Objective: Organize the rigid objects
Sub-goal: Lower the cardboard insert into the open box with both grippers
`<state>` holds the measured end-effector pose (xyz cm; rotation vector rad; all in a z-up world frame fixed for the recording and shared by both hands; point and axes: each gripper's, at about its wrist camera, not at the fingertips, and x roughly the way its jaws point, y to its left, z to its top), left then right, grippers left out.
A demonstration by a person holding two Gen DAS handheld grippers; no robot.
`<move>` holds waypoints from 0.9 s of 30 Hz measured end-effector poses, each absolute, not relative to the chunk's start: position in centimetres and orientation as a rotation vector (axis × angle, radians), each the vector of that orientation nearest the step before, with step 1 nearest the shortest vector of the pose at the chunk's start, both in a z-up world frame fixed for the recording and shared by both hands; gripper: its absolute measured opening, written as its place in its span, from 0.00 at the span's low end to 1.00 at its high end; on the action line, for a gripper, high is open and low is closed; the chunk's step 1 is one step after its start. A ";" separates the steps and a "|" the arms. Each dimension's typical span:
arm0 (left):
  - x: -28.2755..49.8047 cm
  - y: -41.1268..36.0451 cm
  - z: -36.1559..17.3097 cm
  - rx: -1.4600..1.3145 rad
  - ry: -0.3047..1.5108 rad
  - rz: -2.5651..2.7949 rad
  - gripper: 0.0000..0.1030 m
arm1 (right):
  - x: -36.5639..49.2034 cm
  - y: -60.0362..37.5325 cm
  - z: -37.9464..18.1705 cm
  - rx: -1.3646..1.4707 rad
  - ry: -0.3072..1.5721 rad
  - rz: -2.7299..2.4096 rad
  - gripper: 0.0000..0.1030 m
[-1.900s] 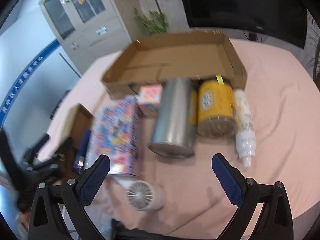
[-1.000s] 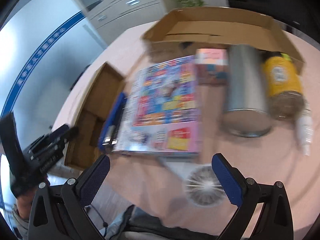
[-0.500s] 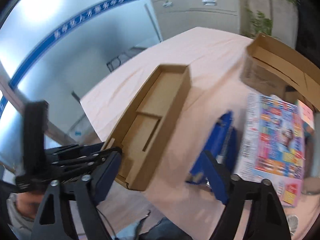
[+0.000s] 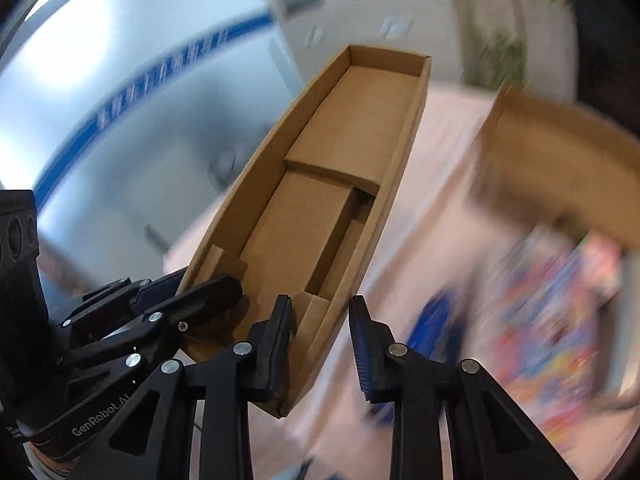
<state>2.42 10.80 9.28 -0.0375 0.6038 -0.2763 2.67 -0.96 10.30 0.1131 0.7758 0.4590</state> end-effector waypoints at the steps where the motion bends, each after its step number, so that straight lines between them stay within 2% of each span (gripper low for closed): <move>1: 4.0 9.8 10.5 -0.012 0.584 -0.297 0.20 | 3.7 -2.0 11.9 0.115 0.741 0.435 0.26; 5: 12.5 6.4 14.5 0.009 0.582 -0.401 0.20 | 10.4 -7.0 18.1 0.127 0.668 0.317 0.26; 9: 20.6 4.1 12.5 -0.032 0.709 -0.478 0.20 | 18.1 -11.3 19.1 0.185 0.733 0.253 0.26; 11: 23.4 3.3 9.8 -0.048 0.785 -0.496 0.20 | 21.1 -13.3 18.0 0.210 0.786 0.228 0.26; 17: 27.6 2.7 1.0 -0.054 0.984 -0.459 0.19 | 31.3 -16.0 8.2 0.339 0.991 0.221 0.26; 23: 27.9 2.0 -2.0 0.008 1.060 -0.418 0.18 | 35.6 -16.2 0.8 0.408 1.109 0.216 0.25; 27: 27.3 2.2 -1.9 0.048 1.037 -0.394 0.18 | 36.8 -15.6 -1.2 0.396 1.131 0.209 0.23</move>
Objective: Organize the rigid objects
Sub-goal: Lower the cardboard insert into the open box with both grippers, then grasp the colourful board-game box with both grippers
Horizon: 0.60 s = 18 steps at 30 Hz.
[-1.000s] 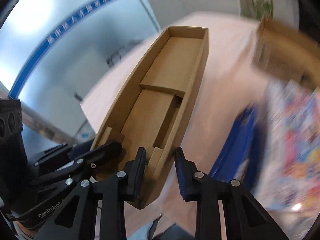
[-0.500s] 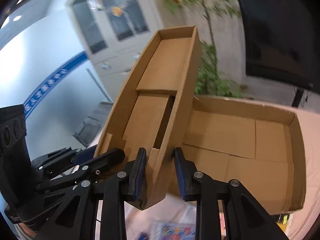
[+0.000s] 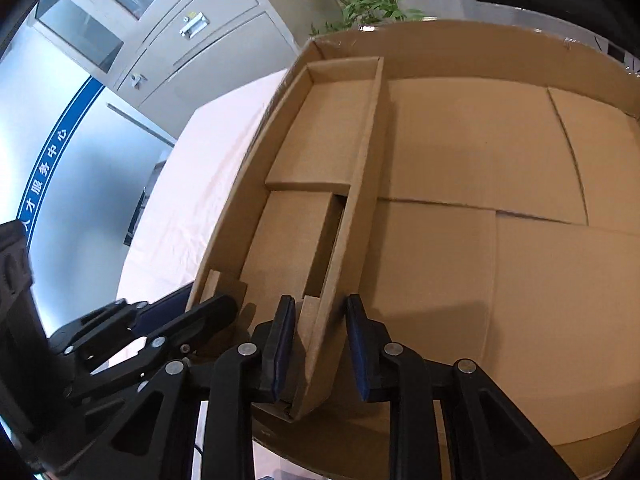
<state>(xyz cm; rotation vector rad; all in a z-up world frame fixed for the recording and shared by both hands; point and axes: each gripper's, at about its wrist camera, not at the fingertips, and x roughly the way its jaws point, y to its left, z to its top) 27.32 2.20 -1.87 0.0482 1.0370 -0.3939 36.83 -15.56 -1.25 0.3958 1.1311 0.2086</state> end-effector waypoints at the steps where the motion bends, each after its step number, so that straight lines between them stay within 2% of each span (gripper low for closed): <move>1: 27.2 2.6 -1.6 0.046 1.027 -0.381 0.18 | 36.8 -15.5 -1.5 0.386 1.138 0.205 0.24; 2: 26.6 3.2 -1.1 0.035 1.006 -0.374 0.18 | 37.2 -15.2 -1.8 0.361 1.146 0.201 0.25; 4: 25.5 4.5 0.2 0.016 0.946 -0.355 0.23 | 37.1 -14.6 -2.2 0.347 1.149 0.203 0.33; 5: 25.0 5.2 1.3 0.012 0.910 -0.347 0.34 | 37.2 -15.1 -2.0 0.357 1.146 0.218 0.36; 6: 24.3 5.9 2.3 0.014 0.878 -0.335 0.51 | 36.7 -15.4 -1.4 0.368 1.131 0.239 0.42; 7: 22.9 6.7 3.5 0.015 0.845 -0.320 0.62 | 34.4 -15.1 -0.6 0.361 1.110 0.245 0.58; 8: 21.2 7.6 5.0 0.013 0.812 -0.301 0.82 | 32.7 -15.5 0.9 0.343 1.068 0.242 0.69; 9: 19.9 8.3 6.2 0.011 0.790 -0.287 0.85 | 30.9 -16.3 2.6 0.317 1.008 0.232 0.90; 10: 18.4 8.9 7.4 0.010 0.778 -0.289 0.85 | 28.5 -17.3 4.1 0.305 0.947 0.220 0.98; 13: 13.9 9.8 8.3 -0.060 0.829 -0.384 0.86 | 19.5 -19.8 7.0 0.280 0.783 0.222 1.00; 18: 11.0 6.4 1.3 -0.145 1.064 -0.568 0.86 | 9.0 -18.2 4.7 0.142 0.829 0.352 1.00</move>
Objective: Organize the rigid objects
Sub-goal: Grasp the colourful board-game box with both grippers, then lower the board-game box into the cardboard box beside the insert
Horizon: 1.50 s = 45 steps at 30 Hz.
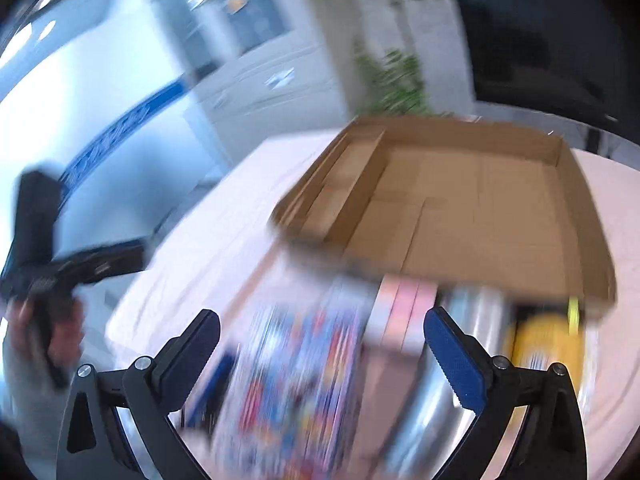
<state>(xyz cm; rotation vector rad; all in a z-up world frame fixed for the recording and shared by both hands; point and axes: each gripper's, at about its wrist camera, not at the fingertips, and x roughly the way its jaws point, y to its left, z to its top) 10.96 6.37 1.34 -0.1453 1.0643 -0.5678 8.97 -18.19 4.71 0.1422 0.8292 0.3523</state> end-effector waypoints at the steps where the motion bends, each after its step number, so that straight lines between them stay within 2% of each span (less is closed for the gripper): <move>1: 10.7 5.7 -0.4 -0.182 1.107 -0.585 0.86 | 8.2 -17.3 3.8 0.119 0.852 0.379 1.00; 4: 11.0 3.8 -5.3 -0.265 1.235 -0.613 0.83 | 7.4 -14.8 0.7 0.071 0.941 0.420 0.99; 6: 10.1 3.1 -5.2 -0.210 1.192 -0.603 0.83 | 8.0 -13.9 -0.9 0.061 0.994 0.432 0.99; 10: 10.9 2.7 -5.4 -0.227 1.250 -0.604 0.80 | 10.3 -12.0 -3.7 -0.021 1.068 0.364 0.94; 13: 10.8 2.1 -6.4 -0.188 1.268 -0.582 0.79 | 10.9 -11.0 -4.7 -0.069 1.089 0.348 0.95; 19: 10.8 1.5 -6.5 -0.168 1.213 -0.518 0.67 | 11.9 -10.2 -5.0 -0.082 1.088 0.286 0.96; 21: 10.1 2.1 -5.1 -0.157 1.173 -0.503 0.59 | 11.7 -10.5 -4.7 -0.044 1.075 0.270 0.95; 24: 9.0 1.8 -1.4 -0.116 1.037 -0.483 0.59 | 10.7 -11.1 -2.5 -0.022 1.012 0.237 0.90; 28: 9.0 0.0 5.6 -0.015 0.800 -0.474 0.61 | 10.8 -11.8 1.6 0.034 0.883 0.221 0.88; 33: 14.9 -3.2 10.4 0.047 0.706 -0.506 0.61 | 14.8 -16.2 8.7 0.134 0.684 0.171 0.84; 35: 18.8 -4.5 10.4 0.025 0.745 -0.535 0.61 | 16.9 -17.5 10.3 0.131 0.654 0.141 0.84; 38: 23.9 -5.5 8.7 -0.009 0.821 -0.563 0.61 | 21.5 -20.0 10.1 0.157 0.707 0.125 0.84; 42: 29.0 -6.5 3.3 -0.025 1.001 -0.569 0.61 | 27.1 -22.7 5.6 0.224 0.863 0.107 0.84; 45: 30.4 -7.0 -1.0 -0.010 1.095 -0.537 0.56 | 29.3 -23.5 1.3 0.264 0.999 0.108 0.83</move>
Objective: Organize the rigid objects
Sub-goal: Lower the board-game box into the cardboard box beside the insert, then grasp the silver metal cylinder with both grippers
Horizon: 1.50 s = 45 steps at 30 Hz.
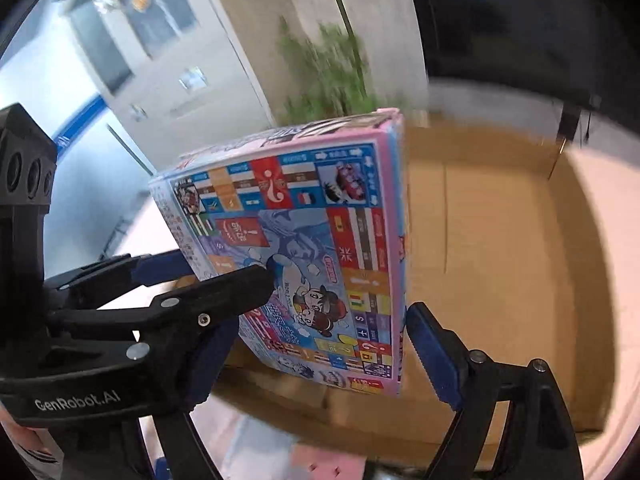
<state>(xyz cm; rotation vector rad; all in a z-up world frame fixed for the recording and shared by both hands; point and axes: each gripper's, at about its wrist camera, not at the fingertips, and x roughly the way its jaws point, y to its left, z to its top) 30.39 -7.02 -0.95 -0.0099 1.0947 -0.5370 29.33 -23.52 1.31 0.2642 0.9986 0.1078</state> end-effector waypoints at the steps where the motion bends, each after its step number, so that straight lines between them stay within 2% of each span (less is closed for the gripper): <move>1: 30.7 -6.8 -2.2 -0.012 1.140 -0.512 0.56 | 29.8 -23.7 0.2 0.282 1.043 0.127 0.83; 3: 30.3 -6.1 -2.9 -0.016 1.137 -0.526 0.56 | 30.5 -23.7 -2.1 0.324 1.134 0.149 0.82; 5: 29.5 -5.4 -2.8 -0.023 1.126 -0.549 0.56 | 30.8 -24.0 -3.1 0.311 1.160 0.138 0.74; 7: 28.3 -4.6 -1.9 -0.028 1.091 -0.579 0.56 | 30.8 -24.3 -4.2 0.331 1.193 0.133 0.57; 8: 27.3 -4.2 -1.5 -0.022 1.070 -0.587 0.56 | 30.7 -24.7 -4.7 0.329 1.205 0.123 0.54; 11: 25.1 -2.5 0.0 0.007 1.005 -0.580 0.56 | 29.7 -24.5 -5.1 0.288 1.188 0.133 0.53; 15: 23.7 0.1 2.3 0.048 0.915 -0.496 0.58 | 27.8 -24.5 -2.7 0.291 1.139 0.144 0.58; 17: 22.5 2.5 2.9 0.005 0.905 -0.437 0.58 | 25.3 -23.8 0.9 0.267 1.035 0.121 0.75; 18: 21.7 3.2 3.2 -0.015 0.895 -0.431 0.59 | 22.6 -24.6 2.9 0.249 0.964 0.096 0.88; 19: 20.2 3.6 3.6 -0.023 0.876 -0.433 0.62 | 19.8 -25.4 4.7 0.243 0.902 0.078 0.97; 20: 19.1 3.5 3.9 -0.025 0.859 -0.437 0.72 | 17.2 -25.9 5.6 0.252 0.863 0.071 1.00; 21: 18.0 3.1 4.1 -0.029 0.842 -0.450 0.84 | 14.6 -26.3 6.0 0.269 0.841 0.069 1.00; 22: 16.4 2.3 3.9 -0.037 0.838 -0.474 0.86 | 12.6 -26.5 6.0 0.282 0.848 0.070 1.00; 23: 15.6 1.6 3.6 -0.052 0.859 -0.511 0.86 | 10.8 -26.3 5.4 0.286 0.873 0.074 0.99; 26: 14.4 -1.4 1.0 -0.197 1.036 -0.682 0.86 | 7.3 -25.2 2.2 0.275 0.971 0.092 0.80; 27: 14.2 -2.2 0.1 -0.237 1.074 -0.719 0.86 | 6.6 -24.8 1.3 0.277 1.001 0.098 0.77; 33: 14.8 -6.4 -4.8 -0.380 1.274 -0.846 0.85 | 3.6 -24.3 -1.5 0.261 1.044 0.057 0.71; 40: 14.1 -9.9 -7.3 -0.322 1.404 -0.854 0.81 | 4.1 -25.5 -4.0 0.402 1.085 0.156 0.80; 43: 13.4 -9.8 -7.9 -0.287 1.406 -0.840 0.80 | 5.1 -25.5 -5.3 0.433 1.108 0.188 0.87; 45: 12.8 -9.8 -7.5 -0.267 1.388 -0.836 0.80 | 5.0 -25.3 -5.9 0.437 1.115 0.193 0.89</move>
